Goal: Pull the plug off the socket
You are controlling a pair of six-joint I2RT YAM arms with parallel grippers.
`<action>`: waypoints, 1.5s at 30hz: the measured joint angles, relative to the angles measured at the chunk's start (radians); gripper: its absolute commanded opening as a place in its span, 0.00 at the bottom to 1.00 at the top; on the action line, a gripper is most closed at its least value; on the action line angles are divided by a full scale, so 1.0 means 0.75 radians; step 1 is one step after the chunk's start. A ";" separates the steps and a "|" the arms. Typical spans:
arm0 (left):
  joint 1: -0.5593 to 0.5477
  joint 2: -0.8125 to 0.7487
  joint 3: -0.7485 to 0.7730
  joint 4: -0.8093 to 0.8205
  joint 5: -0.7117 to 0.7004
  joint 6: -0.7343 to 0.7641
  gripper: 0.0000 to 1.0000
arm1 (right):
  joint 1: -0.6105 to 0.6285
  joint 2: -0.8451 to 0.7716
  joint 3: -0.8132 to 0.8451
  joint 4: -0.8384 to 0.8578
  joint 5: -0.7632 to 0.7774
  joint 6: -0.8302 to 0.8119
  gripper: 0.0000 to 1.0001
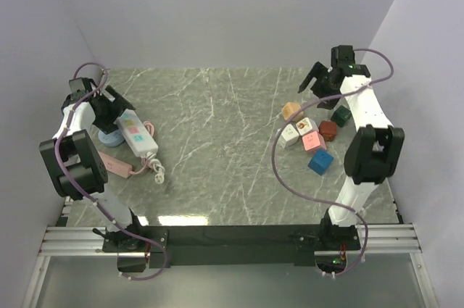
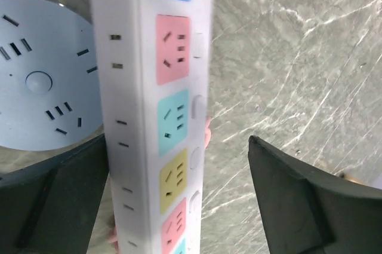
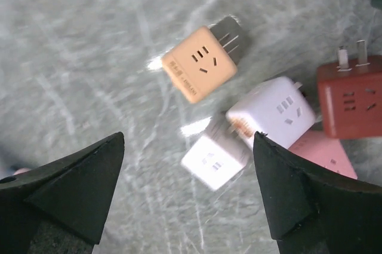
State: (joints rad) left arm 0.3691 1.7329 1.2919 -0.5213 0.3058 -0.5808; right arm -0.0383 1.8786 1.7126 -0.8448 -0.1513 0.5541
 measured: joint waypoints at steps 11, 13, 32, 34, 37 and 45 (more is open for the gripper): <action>0.005 -0.127 -0.003 -0.031 0.044 0.001 0.99 | 0.017 -0.510 -0.162 0.103 -0.152 -0.042 0.97; -0.013 -0.240 -0.033 -0.015 0.078 0.002 0.99 | 0.028 -0.589 -0.223 0.125 -0.185 -0.043 0.98; -0.354 -0.692 -0.158 0.257 0.647 -0.033 0.99 | 0.124 -1.484 -0.818 0.247 -0.253 -0.026 0.99; -0.381 -0.672 -0.138 0.269 0.672 -0.032 0.99 | 0.124 -1.528 -0.831 0.215 -0.223 -0.027 0.99; -0.418 -0.641 -0.107 0.281 0.712 -0.031 0.99 | 0.124 -1.592 -0.835 0.171 -0.180 -0.027 1.00; -0.477 -0.534 -0.020 0.300 0.776 -0.030 0.99 | 0.124 -1.702 -0.835 0.128 -0.104 -0.008 1.00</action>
State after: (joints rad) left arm 0.0116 1.3327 1.2770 -0.2966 0.8879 -0.6029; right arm 0.0547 0.6018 1.0863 -0.7486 -0.2291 0.5484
